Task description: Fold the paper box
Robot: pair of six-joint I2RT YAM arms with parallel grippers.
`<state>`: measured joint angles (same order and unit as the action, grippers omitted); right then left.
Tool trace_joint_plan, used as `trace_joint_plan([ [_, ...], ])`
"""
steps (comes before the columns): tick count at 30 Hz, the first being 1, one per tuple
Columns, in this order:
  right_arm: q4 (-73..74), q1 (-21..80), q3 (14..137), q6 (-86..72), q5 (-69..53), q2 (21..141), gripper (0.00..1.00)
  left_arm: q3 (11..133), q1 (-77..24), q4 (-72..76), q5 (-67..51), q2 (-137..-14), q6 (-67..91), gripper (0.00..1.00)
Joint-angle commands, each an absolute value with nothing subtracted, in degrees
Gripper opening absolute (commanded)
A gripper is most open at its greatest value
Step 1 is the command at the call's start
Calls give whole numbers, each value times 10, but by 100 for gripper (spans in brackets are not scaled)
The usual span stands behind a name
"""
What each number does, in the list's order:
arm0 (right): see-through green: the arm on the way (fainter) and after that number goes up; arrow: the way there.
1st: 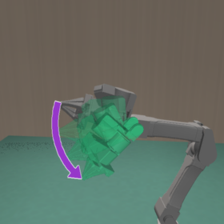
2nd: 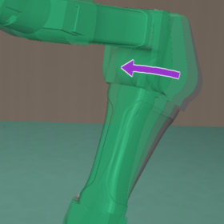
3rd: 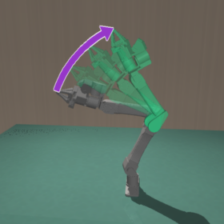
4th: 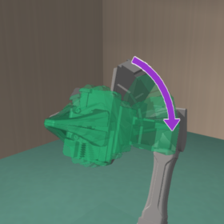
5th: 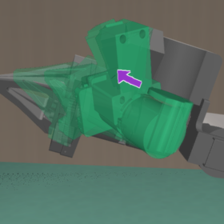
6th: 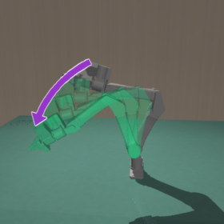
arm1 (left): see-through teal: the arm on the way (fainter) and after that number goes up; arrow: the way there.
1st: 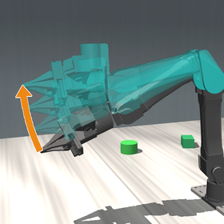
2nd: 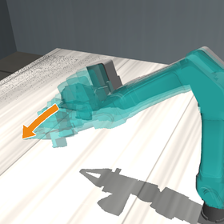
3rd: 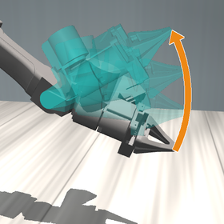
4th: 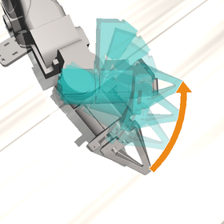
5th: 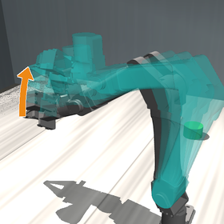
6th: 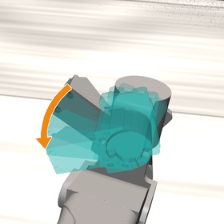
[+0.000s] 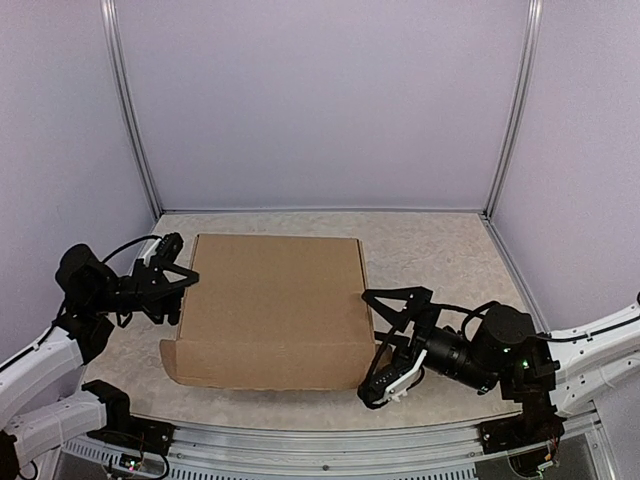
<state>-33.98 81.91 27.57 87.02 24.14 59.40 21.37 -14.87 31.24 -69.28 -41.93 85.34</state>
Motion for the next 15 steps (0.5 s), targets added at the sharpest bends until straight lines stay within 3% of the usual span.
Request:
trace_joint_plan([
  [1,-348,835,263,838,265,588,100,224,-152,291,-703,-413,829,33],
  [15,-390,879,240,831,303,587,100,221,-152,241,-698,-406,792,33],
])
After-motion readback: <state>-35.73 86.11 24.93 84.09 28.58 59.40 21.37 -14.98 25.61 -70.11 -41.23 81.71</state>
